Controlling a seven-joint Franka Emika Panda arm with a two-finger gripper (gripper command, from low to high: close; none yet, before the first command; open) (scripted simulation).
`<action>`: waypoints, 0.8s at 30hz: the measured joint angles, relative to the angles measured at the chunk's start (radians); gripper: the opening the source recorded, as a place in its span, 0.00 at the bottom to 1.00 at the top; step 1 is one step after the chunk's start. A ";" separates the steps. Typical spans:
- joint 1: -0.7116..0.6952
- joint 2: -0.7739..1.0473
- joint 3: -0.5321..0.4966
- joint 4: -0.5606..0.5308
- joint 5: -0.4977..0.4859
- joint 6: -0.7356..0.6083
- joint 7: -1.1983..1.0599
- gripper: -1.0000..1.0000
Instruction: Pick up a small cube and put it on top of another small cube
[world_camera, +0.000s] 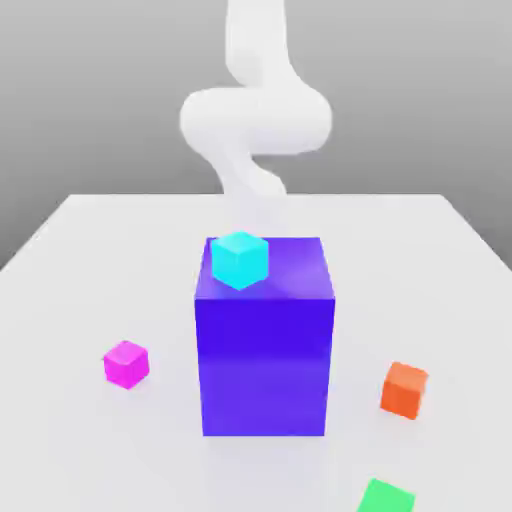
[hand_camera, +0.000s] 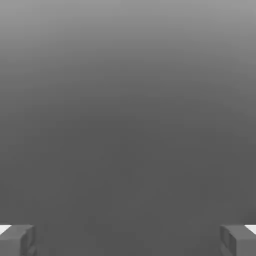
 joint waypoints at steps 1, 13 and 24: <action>0.009 0.011 -0.020 -0.010 -0.009 0.009 -0.044 0.50; 0.110 0.123 -0.243 -0.119 -0.109 0.106 -0.537 0.50; 0.196 0.219 -0.452 -0.217 -0.197 0.192 -0.988 0.50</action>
